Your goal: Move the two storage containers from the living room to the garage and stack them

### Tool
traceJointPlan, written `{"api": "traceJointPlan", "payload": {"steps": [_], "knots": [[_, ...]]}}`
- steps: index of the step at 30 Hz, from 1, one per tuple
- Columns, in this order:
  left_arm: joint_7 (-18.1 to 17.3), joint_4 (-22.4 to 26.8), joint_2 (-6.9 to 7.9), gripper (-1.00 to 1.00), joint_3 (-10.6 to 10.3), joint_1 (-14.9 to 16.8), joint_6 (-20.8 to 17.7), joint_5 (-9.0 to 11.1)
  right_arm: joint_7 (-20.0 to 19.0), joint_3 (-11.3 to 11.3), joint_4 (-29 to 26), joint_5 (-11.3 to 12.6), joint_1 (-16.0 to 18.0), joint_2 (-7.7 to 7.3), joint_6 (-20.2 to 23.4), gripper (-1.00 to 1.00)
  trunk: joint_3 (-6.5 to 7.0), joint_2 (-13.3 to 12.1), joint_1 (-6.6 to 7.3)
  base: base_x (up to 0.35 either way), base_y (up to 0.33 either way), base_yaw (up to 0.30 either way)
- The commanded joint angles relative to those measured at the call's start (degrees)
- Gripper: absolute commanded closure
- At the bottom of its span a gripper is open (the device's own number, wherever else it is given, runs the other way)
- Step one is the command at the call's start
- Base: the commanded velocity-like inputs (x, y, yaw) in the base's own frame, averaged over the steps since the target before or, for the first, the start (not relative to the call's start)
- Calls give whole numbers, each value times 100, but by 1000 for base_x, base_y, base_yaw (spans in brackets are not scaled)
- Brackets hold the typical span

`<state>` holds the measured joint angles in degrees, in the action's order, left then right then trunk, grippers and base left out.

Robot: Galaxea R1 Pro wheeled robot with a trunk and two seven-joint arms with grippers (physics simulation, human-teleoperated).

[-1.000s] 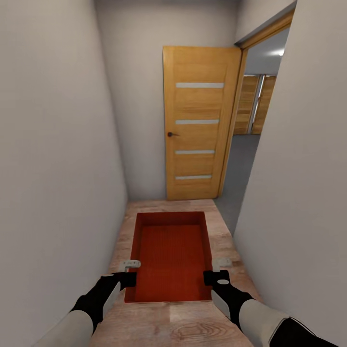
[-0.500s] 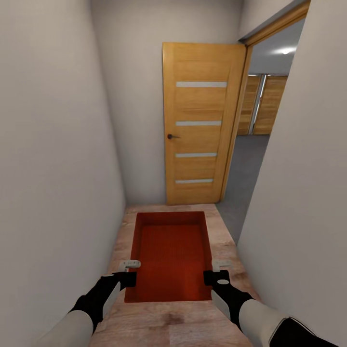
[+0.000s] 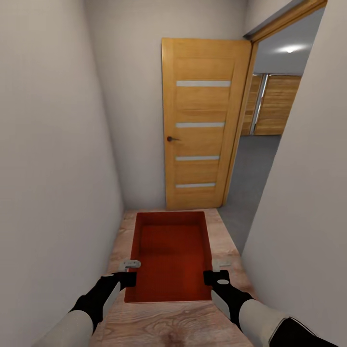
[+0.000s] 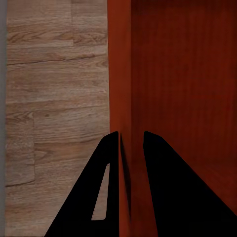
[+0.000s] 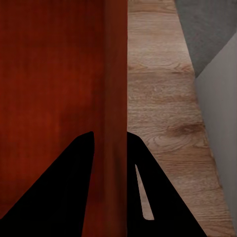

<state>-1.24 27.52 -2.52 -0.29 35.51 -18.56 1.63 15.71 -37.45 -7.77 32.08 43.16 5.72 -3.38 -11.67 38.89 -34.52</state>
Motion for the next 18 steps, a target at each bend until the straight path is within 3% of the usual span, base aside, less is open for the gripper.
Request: {"api": "traceJointPlan", "payload": {"steps": [1, 18], "knots": [[18, -1, 6, 100, 47, 0, -34, 35, 186, 282, -5, -44, 8, -79, -225, 100, -8, 7, -5, 322, 0, 0], [18, -1, 6, 100, 47, 0, -34, 33, 186, 282, -5, -44, 8, -79, -225, 100, -8, 7, -5, 322, 0, 0]]}}
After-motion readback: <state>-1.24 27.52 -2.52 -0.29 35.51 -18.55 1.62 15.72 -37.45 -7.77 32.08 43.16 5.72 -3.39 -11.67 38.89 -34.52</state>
